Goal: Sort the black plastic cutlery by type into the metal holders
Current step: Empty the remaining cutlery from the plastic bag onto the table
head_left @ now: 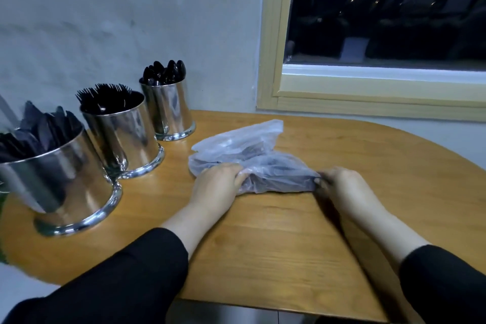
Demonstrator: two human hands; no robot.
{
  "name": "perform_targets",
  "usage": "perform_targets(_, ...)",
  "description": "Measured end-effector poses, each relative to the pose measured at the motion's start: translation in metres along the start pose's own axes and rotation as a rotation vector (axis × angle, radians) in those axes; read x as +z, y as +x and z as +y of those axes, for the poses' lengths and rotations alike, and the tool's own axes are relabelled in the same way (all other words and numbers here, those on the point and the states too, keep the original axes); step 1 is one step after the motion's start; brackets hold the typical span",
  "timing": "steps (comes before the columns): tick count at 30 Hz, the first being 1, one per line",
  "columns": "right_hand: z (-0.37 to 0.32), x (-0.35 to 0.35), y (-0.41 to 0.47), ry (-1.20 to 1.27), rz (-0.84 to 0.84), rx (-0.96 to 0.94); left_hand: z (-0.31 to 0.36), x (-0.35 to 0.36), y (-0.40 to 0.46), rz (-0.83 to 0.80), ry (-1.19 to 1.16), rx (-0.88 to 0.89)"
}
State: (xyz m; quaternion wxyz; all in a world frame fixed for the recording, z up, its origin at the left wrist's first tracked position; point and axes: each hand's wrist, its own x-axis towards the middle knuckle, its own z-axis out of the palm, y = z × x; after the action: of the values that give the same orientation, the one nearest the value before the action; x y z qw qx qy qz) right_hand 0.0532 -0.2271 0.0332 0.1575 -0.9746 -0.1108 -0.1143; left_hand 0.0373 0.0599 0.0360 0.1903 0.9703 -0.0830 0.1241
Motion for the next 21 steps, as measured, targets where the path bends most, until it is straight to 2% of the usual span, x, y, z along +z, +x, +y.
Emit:
perform_targets(5,-0.024,-0.066,0.015,-0.024,0.021,-0.03,0.001,-0.055,0.013,0.006,-0.147,-0.04)
perform_targets(10,-0.067,-0.121,0.034,-0.026,-0.073,0.025,-0.005,-0.103,0.029,0.075,-0.066,-0.028)
perform_targets(16,-0.106,-0.161,0.05,0.114,0.07,0.052,-0.007,-0.154,0.046,0.185,0.018,-0.067)
perform_targets(21,-0.126,-0.18,0.058,0.284,0.225,0.067,0.005,-0.179,0.056,0.244,-0.138,-0.084)
